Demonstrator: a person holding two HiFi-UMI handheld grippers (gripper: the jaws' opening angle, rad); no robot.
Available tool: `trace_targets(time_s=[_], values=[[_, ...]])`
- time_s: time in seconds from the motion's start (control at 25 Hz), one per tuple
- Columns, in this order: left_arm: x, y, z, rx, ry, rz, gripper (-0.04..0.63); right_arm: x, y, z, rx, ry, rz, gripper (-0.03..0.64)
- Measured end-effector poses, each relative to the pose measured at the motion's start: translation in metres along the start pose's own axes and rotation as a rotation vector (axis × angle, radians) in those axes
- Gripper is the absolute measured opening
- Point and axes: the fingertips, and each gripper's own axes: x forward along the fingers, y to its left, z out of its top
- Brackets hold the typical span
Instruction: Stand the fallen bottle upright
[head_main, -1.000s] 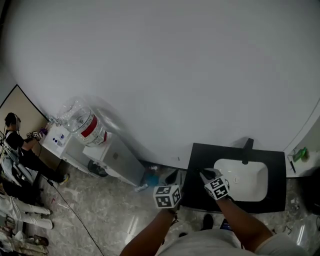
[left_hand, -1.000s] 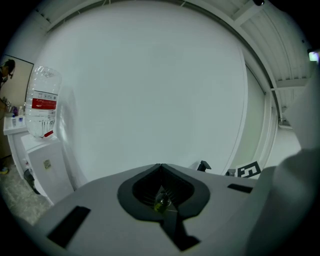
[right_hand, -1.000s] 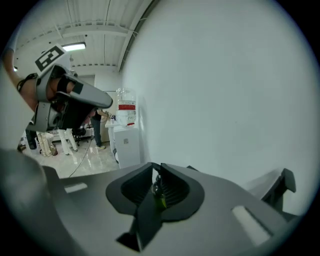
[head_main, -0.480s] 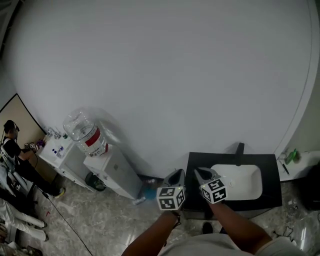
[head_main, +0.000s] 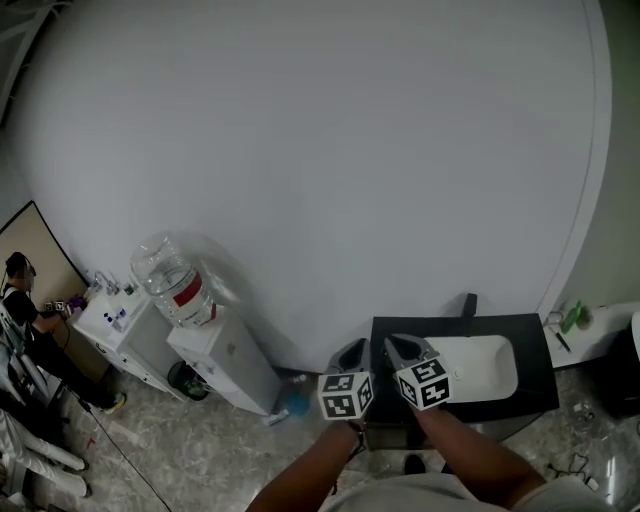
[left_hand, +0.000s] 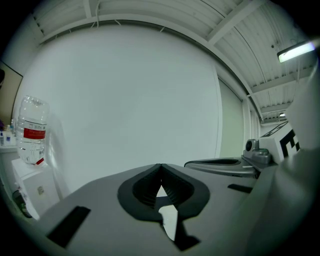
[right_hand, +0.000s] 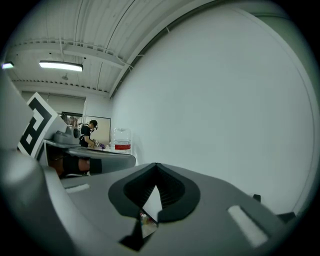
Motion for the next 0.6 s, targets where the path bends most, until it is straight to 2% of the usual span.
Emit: trace_targets(time_s=[0.6], values=[[-0.008, -0.003, 0.004, 0.003, -0.015, 0.006, 0.009, -0.007, 0.012, 0.015, -0.006, -0.023, 0.003, 0.002]])
